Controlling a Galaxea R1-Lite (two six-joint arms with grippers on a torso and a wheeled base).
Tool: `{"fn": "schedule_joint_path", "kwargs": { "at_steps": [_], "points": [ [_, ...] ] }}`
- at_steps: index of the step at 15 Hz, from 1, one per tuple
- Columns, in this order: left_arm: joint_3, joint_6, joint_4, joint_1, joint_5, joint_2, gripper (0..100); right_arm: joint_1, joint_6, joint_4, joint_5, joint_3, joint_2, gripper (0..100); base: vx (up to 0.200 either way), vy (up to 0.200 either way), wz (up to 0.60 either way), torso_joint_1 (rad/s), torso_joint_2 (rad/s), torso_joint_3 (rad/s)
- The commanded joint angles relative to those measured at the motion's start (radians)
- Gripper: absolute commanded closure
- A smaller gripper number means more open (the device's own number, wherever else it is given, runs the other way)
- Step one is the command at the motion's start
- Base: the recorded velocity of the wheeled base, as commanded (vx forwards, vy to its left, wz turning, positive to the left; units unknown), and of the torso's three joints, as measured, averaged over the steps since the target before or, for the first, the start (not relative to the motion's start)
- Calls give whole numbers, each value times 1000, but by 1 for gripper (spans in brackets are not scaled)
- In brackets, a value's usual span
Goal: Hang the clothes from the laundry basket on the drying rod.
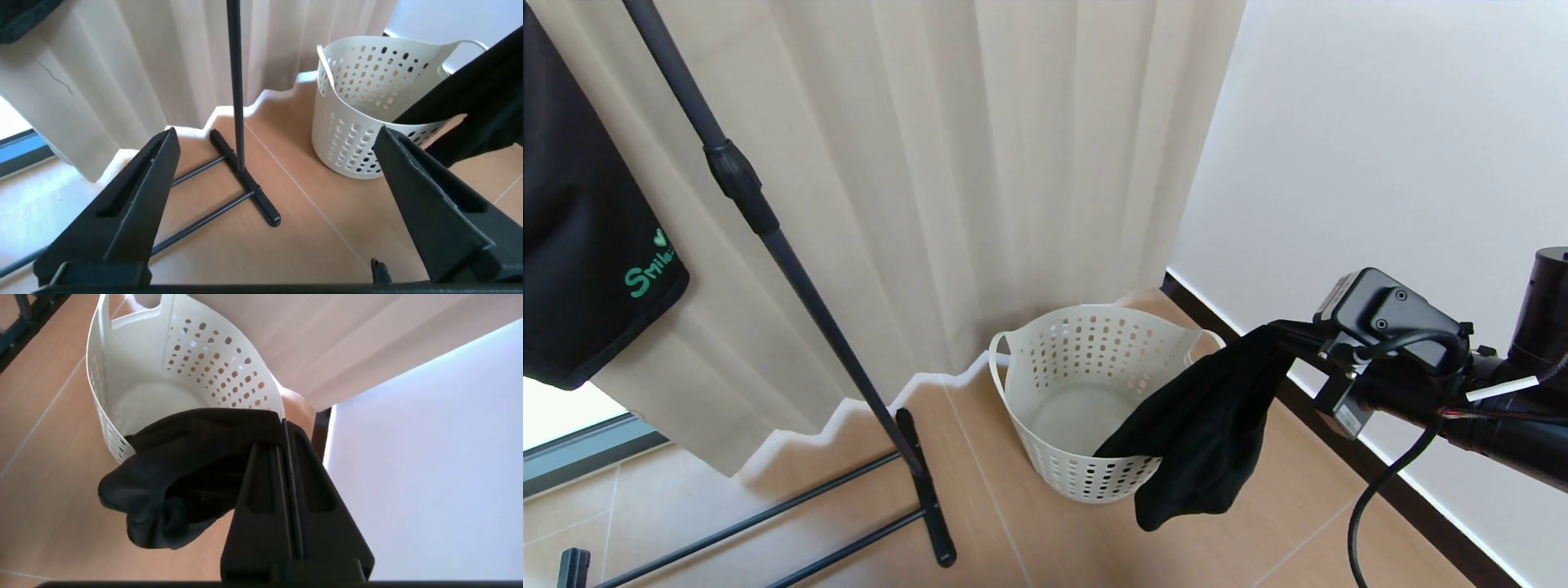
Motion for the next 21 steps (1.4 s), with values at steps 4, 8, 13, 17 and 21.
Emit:
{"fn": "schedule_joint_path", "kwargs": {
  "at_steps": [4,8,13,17,21],
  "points": [
    [0,0,0,0,0,0,0,0,0,1,-1,-6,9,100,0,0,0,8,-227,-25],
    [0,0,0,0,0,0,0,-4,0,1,-3,-6,11,100,0,0,0,55,-419,-165],
    [2,0,0,0,0,0,0,-6,0,-1,-1,-6,8,100,0,0,0,112,-465,-160],
    [2,0,0,0,0,0,0,-6,0,-1,-3,-4,5,100,0,0,0,150,-487,-135],
    [2,-1,-2,1,2,0,0,-6,0,-1,-5,-1,6,100,0,0,0,176,-505,-198]
  ]
}}
